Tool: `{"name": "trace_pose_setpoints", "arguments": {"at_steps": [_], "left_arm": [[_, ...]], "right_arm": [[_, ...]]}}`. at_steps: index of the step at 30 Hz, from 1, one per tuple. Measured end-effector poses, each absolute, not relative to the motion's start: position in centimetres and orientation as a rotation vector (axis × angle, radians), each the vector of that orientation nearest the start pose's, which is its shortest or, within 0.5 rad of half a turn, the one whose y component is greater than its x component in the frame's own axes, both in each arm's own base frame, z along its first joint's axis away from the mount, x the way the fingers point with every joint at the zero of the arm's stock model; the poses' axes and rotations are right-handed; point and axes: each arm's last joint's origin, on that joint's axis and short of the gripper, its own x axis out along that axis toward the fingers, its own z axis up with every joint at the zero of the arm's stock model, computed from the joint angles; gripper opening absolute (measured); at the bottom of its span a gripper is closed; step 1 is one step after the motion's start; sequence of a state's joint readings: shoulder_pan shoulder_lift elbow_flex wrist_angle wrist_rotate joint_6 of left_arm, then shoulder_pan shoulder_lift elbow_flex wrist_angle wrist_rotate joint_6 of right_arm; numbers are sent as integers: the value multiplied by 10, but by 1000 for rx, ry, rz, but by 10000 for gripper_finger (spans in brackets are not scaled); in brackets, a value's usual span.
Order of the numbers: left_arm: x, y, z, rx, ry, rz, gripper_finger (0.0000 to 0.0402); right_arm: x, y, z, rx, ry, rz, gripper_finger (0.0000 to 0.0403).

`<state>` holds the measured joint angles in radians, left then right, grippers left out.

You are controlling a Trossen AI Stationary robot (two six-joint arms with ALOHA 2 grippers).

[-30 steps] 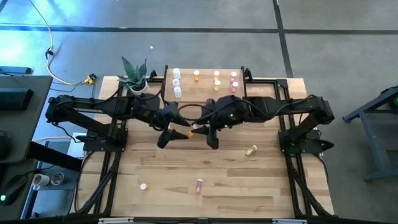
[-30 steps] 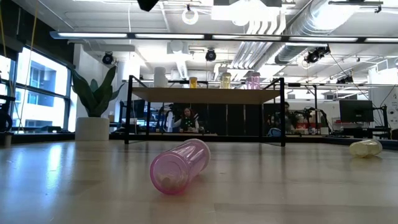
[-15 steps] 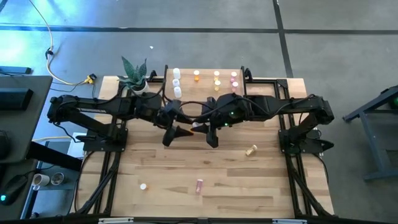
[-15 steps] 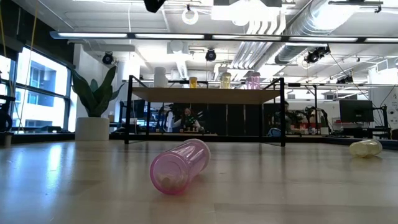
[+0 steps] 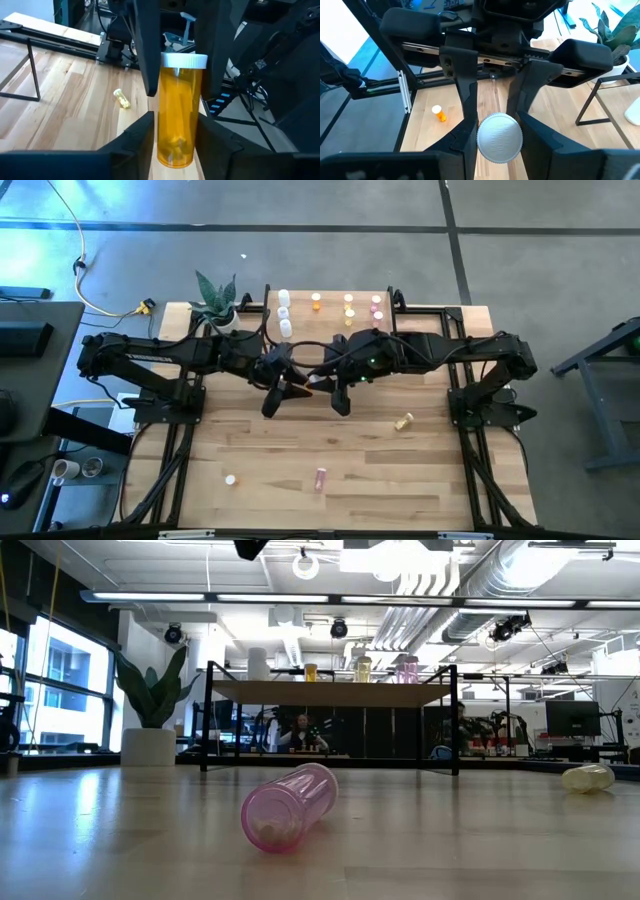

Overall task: Pick and place medicine bottles onto shelf by color
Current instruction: Put the right orange pill bottle on the shelf aligned with the other orange pill bottle

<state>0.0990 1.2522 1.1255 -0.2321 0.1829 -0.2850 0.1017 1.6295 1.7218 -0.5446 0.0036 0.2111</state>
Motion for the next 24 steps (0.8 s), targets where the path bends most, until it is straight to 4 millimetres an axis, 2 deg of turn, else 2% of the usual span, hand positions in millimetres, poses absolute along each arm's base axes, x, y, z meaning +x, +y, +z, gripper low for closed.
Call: {"name": "trace_pose_setpoints", "arguments": {"at_steps": [8, 24], "left_arm": [[277, 22, 349, -283, 366, -39, 94], [277, 28, 349, -219, 360, 26, 94]], "right_arm": [[359, 36, 406, 175, 464, 26, 111], [359, 34, 406, 241, 458, -79, 173]]}}
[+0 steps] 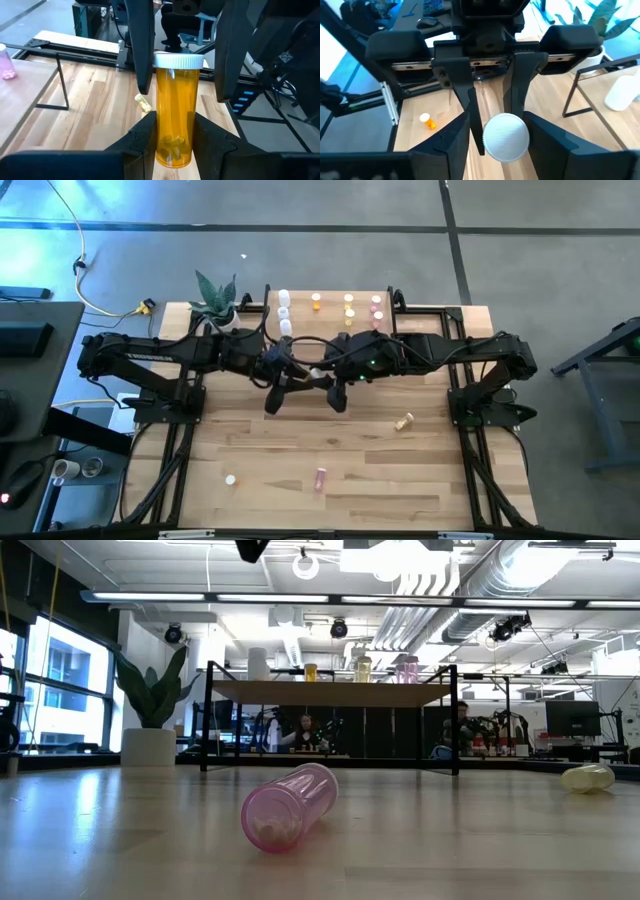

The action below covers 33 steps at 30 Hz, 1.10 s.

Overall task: Pick and place medicine bottles onto shelf by color
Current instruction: Put the right orange pill bottle on the shelf aligned with the other orange pill bottle

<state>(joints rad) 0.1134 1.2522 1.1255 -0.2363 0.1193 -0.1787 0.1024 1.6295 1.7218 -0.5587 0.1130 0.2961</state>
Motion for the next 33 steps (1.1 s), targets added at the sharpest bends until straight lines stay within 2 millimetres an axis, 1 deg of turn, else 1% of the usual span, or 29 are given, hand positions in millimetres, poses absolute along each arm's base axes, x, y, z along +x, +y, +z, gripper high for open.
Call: {"name": "trace_pose_setpoints", "arguments": {"at_steps": [10, 19, 23, 26, 29, 33], "left_arm": [[274, 36, 351, -172, 347, 43, 94], [263, 39, 361, -137, 306, 47, 94], [260, 43, 363, -131, 296, 72, 94], [258, 48, 364, -109, 291, 108, 94], [257, 54, 364, -108, 291, 151, 94], [255, 63, 365, -76, 285, 186, 94]], "right_arm": [[359, 31, 405, 299, 457, -116, 174], [357, 29, 402, 334, 496, -139, 174], [357, 26, 401, 337, 497, -172, 174], [354, 18, 401, 332, 507, -224, 174], [348, 5, 404, 330, 511, -282, 174], [336, -17, 416, 319, 470, -339, 174]]}}
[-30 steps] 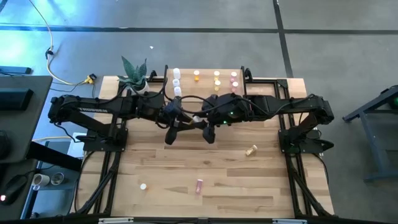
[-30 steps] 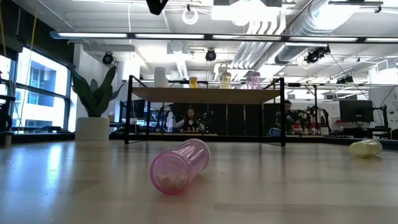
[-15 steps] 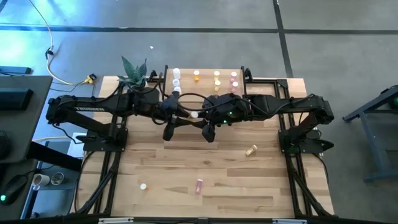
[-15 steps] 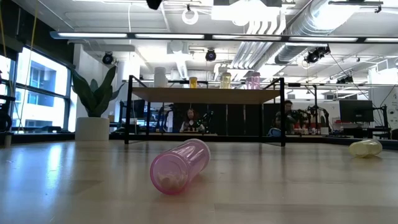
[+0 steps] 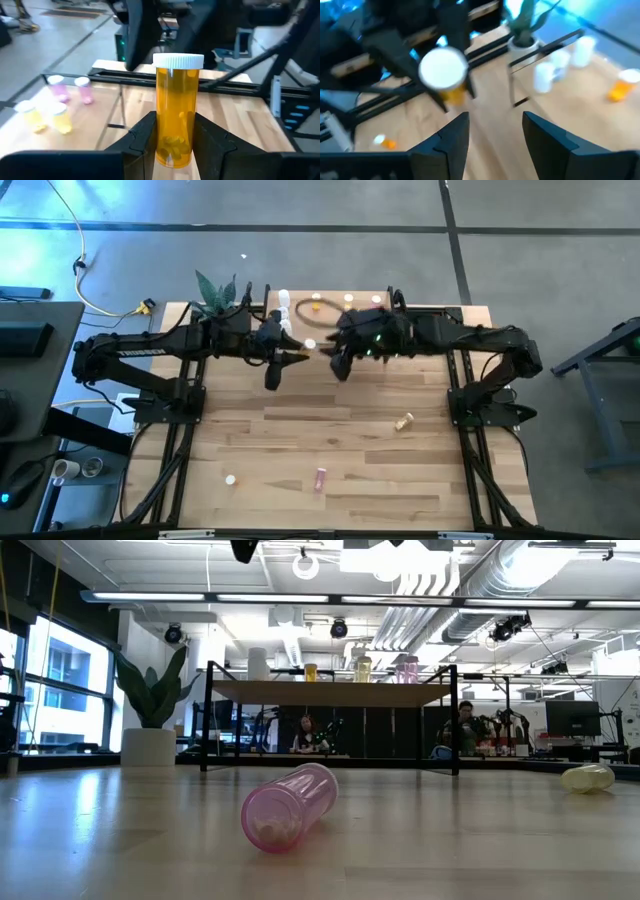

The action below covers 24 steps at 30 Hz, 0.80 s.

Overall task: Pick and place medicine bottles onto shelf by color
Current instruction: Put the right orange pill bottle on the shelf aligned with the other orange pill bottle

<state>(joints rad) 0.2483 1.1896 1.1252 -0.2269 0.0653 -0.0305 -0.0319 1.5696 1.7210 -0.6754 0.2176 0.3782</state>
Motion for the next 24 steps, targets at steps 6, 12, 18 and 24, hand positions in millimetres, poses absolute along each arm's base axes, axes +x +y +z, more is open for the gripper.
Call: {"name": "trace_pose_setpoints", "arguments": {"at_steps": [6, 12, 18, 24], "left_arm": [[252, 79, 370, -63, 234, 266, 94], [247, 96, 374, -62, 185, 340, 94], [244, 106, 381, -61, 114, 375, 94], [248, 112, 385, -61, 40, 390, 94]], "right_arm": [[316, -52, 432, 241, 417, -391, 174], [305, -80, 450, 91, 313, -428, 174], [298, -102, 467, -51, 182, -348, 174], [290, -122, 479, -97, 47, -132, 174]]}}
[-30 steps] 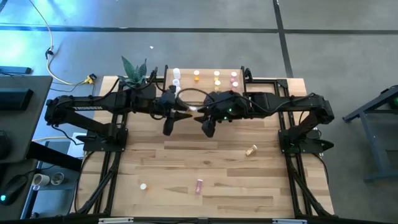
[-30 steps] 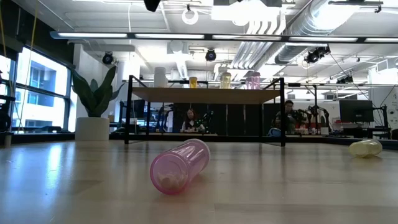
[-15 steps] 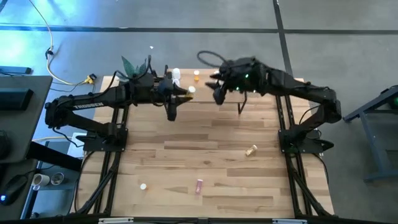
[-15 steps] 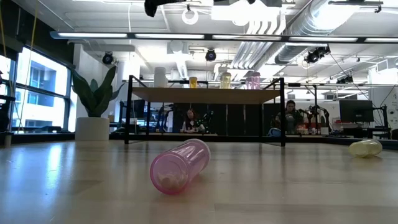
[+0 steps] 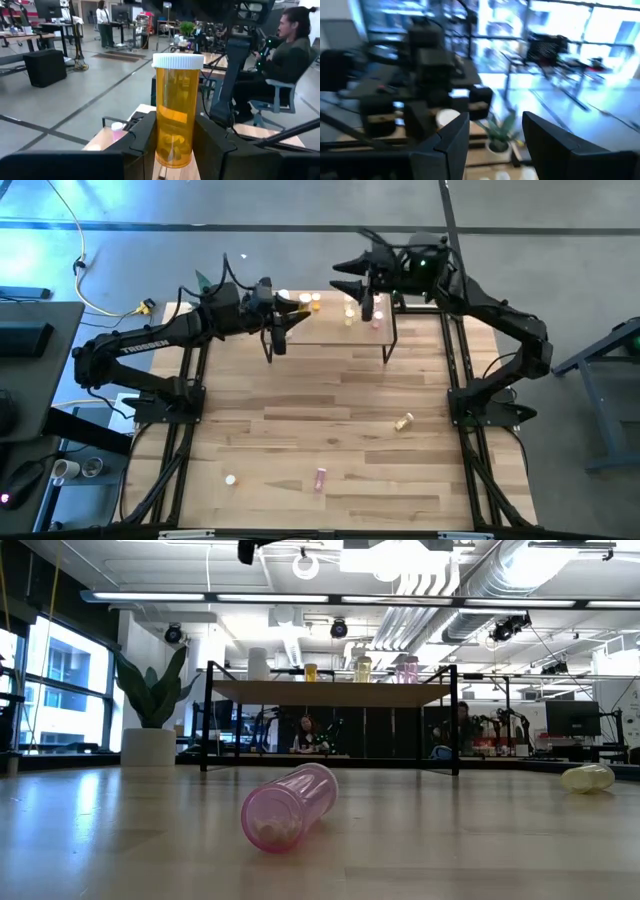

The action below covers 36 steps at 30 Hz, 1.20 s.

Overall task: Pick and place medicine bottles onto shelf by color
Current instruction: Put the right orange pill bottle on the shelf aligned with the other orange pill bottle

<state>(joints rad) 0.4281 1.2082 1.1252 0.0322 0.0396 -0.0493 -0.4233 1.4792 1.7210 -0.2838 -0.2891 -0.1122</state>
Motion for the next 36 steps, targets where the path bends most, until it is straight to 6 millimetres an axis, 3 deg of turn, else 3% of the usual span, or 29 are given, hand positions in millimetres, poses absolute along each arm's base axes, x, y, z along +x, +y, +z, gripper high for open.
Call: {"name": "trace_pose_setpoints", "arguments": {"at_steps": [10, 21, 30, 36], "left_arm": [[276, 127, 365, -62, 46, 392, 94], [309, 134, 329, -55, 135, 366, 94], [315, 135, 320, -53, 169, 361, 94], [315, 135, 320, -52, 168, 363, 94]], "right_arm": [[280, -142, 482, -27, 2, 65, 174], [294, -151, 441, 58, 258, 127, 174], [301, -148, 418, 68, 409, 173, 174], [301, -148, 416, 74, 427, 159, 174]]}}
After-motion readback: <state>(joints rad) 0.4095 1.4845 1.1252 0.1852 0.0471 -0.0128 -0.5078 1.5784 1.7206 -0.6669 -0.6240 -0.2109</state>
